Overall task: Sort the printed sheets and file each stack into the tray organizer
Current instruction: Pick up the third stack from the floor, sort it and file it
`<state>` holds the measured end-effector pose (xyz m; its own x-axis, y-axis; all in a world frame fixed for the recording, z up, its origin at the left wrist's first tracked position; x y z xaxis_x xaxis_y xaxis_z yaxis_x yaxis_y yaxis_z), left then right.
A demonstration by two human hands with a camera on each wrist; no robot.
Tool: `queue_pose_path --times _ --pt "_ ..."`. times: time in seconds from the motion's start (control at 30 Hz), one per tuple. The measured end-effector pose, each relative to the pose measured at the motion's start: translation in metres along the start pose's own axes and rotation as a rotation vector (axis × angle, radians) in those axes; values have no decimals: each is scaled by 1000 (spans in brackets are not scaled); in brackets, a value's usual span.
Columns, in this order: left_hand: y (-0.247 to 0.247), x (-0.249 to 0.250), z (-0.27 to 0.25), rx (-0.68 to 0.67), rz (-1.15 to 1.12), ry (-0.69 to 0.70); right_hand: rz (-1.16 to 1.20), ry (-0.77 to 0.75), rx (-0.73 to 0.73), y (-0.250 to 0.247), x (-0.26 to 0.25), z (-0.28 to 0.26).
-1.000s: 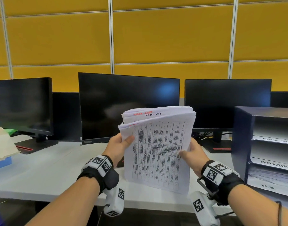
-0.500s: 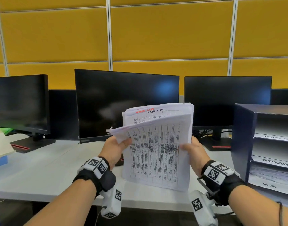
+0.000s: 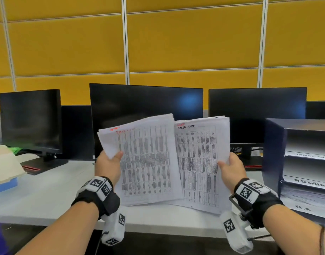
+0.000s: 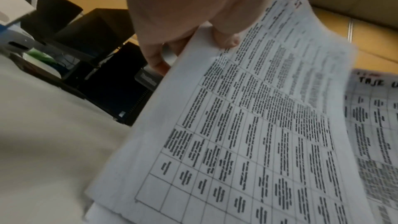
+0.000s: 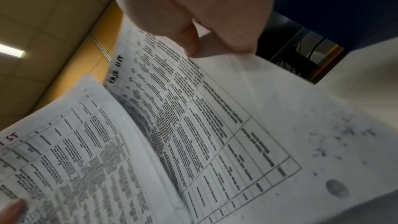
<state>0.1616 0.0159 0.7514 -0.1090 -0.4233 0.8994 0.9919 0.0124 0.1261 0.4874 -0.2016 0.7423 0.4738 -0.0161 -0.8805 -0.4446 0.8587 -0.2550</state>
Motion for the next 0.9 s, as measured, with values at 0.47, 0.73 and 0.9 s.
queue_pose_path --times 0.47,0.73,0.9 --pt "-51 30 1 194 221 9 -19 -7 14 -38 -24 -6" --pt "-25 39 -5 103 205 74 -120 -13 -44 -28 -18 -9" --pt "-13 24 -15 75 80 27 -108 -16 -18 -25 -9 -7"
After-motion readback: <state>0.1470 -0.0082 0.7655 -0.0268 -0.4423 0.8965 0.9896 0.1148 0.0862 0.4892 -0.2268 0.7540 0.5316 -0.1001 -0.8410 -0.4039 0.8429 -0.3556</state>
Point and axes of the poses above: each hand's wrist, its own z-axis towards the middle knuckle, its own y-axis out of the palm, x = y × z, the point moved 8 cm from there along z, towards the middle knuckle, and after that the axes turned 7 degrees about -z, right-handed, at the moved point
